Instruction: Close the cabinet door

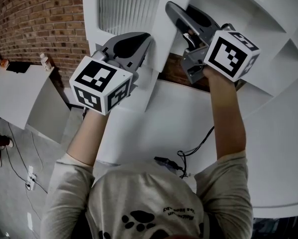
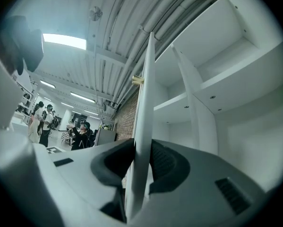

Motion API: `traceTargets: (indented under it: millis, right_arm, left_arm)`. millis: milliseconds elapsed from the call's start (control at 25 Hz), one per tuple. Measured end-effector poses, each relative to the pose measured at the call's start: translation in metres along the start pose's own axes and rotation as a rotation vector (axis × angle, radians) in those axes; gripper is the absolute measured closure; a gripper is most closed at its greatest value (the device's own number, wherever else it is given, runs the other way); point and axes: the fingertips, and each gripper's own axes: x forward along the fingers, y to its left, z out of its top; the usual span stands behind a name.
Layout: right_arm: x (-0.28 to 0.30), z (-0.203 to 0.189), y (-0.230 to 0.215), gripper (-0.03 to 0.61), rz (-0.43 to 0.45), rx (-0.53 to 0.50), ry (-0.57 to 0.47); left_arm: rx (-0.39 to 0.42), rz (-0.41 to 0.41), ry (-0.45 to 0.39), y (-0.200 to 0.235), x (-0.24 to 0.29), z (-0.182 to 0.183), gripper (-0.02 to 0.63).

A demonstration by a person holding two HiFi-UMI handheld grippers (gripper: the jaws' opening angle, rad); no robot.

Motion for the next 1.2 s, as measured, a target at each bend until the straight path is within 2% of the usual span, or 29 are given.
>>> traceTargets:
  millis: [520,1200]
  right_arm:
    - [0.002,-0.007,-0.017,0.479,0.042,0.012,-0.023]
    - [0.004,-0.011,-0.03,0.471,0.035,0.015,-0.058]
  left_arm:
    - [0.023,0.052,0.021,-0.003,0.006,-0.012,0.604]
    - [0.004,-0.048,0.051,-0.004,0.029,-0.029,0.604]
